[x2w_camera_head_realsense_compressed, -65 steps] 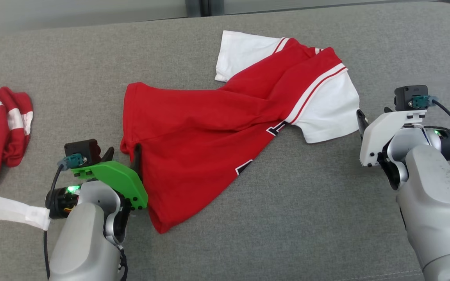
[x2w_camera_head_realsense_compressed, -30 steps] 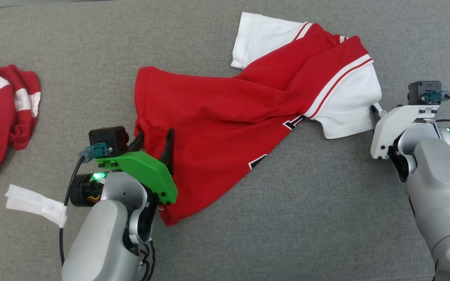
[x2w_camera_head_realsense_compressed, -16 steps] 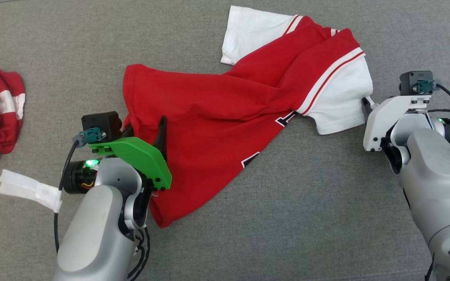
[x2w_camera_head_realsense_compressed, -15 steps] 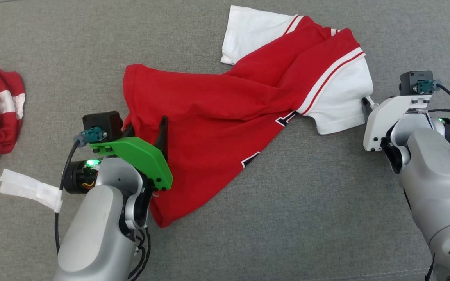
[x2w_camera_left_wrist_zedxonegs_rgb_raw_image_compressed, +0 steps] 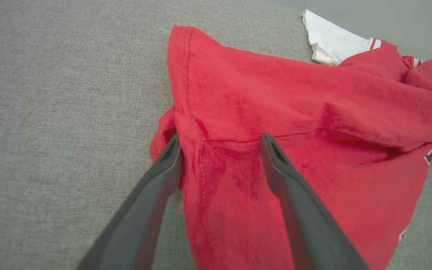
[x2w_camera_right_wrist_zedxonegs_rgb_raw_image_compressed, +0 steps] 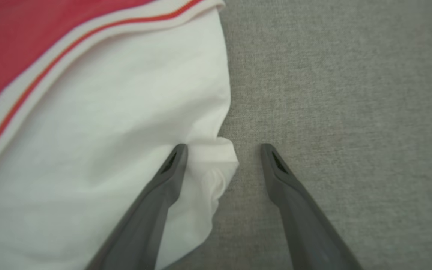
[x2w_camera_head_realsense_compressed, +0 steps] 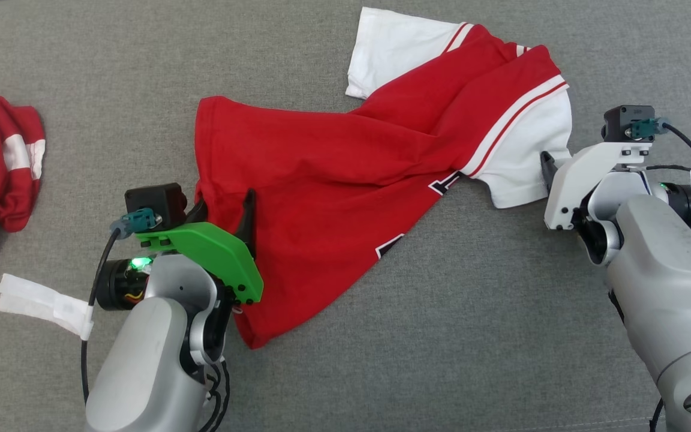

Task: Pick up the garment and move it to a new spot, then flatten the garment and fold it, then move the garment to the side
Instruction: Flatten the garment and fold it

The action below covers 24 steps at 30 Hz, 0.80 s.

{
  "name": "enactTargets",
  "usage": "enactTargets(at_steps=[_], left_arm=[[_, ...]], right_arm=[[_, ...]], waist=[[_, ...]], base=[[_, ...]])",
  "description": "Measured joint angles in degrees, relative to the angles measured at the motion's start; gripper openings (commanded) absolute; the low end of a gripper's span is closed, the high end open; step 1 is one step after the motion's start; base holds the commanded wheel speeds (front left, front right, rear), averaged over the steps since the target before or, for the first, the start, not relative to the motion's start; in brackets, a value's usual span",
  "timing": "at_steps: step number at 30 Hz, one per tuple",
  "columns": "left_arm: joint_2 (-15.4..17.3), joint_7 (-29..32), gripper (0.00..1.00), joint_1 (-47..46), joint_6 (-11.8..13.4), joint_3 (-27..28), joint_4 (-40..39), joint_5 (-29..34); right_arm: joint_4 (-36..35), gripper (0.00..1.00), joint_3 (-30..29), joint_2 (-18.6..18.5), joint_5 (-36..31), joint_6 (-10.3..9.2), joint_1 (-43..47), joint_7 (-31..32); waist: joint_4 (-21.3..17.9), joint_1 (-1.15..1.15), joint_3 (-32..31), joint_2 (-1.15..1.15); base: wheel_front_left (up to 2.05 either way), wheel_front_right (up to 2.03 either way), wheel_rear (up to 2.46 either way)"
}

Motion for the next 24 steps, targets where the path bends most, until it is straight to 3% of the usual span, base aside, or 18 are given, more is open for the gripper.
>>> enactTargets(at_steps=[6, 8, 9, 10, 11, 12, 13, 14, 24], left_arm=[[0.26, 0.02, 1.00, 0.48, 0.18, 0.00, -0.20, -0.33], [0.33, -0.13, 1.00, 0.48, 0.16, -0.04, -0.23, -0.34], [0.33, -0.32, 0.91, 0.47, 0.11, -0.03, -0.23, -0.35], [0.37, -0.33, 0.76, 0.45, 0.09, -0.04, -0.11, -0.36], [0.47, -0.64, 0.52, 0.42, -0.11, -0.10, 0.07, -0.35], [0.55, -0.89, 0.32, 0.34, -0.18, -0.11, 0.23, -0.35], [0.57, -1.10, 0.06, 0.26, -0.30, -0.12, 0.37, -0.35], [0.58, -1.16, 0.00, 0.24, -0.59, -0.46, 1.22, -0.75], [0.78, -4.04, 0.00, 0.30, -1.34, 0.76, 2.42, -2.33]], right_arm=[[-4.52, 1.00, 5.77, -1.37, 5.45, 0.03, 2.15, 2.22], [-5.50, 0.43, 7.04, -1.98, 6.37, 0.19, 2.62, 2.44], [-5.84, 0.24, 7.60, -2.24, 6.94, 0.29, 2.76, 2.45], [-6.05, 0.07, 8.05, -2.37, 7.25, 0.32, 2.82, 2.46], [-6.30, 0.00, 8.45, -2.53, 7.62, 0.34, 2.90, 2.46], [-6.45, 0.00, 8.94, -2.57, 8.10, 0.51, 2.98, 2.47], [-6.61, 0.00, 9.28, -2.50, 8.45, 0.62, 3.04, 2.47], [-6.94, 0.00, 10.13, -2.36, 10.20, 0.78, 3.93, 1.36], [-8.40, 0.00, 9.20, -2.40, 15.55, 0.96, 5.59, -2.72]], waist=[[-0.24, 0.00, -0.23, 0.00], [-0.32, 0.00, -0.26, 0.00], [-0.35, 0.00, -0.28, 0.00], [-0.38, 0.00, -0.31, 0.00], [-0.42, 0.00, -0.35, 0.00], [-0.44, 0.00, -0.41, 0.00], [-0.44, 0.00, -0.48, 0.00], [-0.36, 0.00, -1.27, 0.00], [-1.09, 0.00, -3.01, 0.00]], base=[[0.00, 0.00, 0.00], [0.00, 0.00, 0.00], [0.00, 0.00, 0.00], [0.00, 0.00, 0.00], [0.00, 0.00, 0.00], [0.00, 0.00, 0.00], [0.00, 0.00, 0.00], [0.00, 0.00, 0.00], [0.00, 0.00, 0.00]])
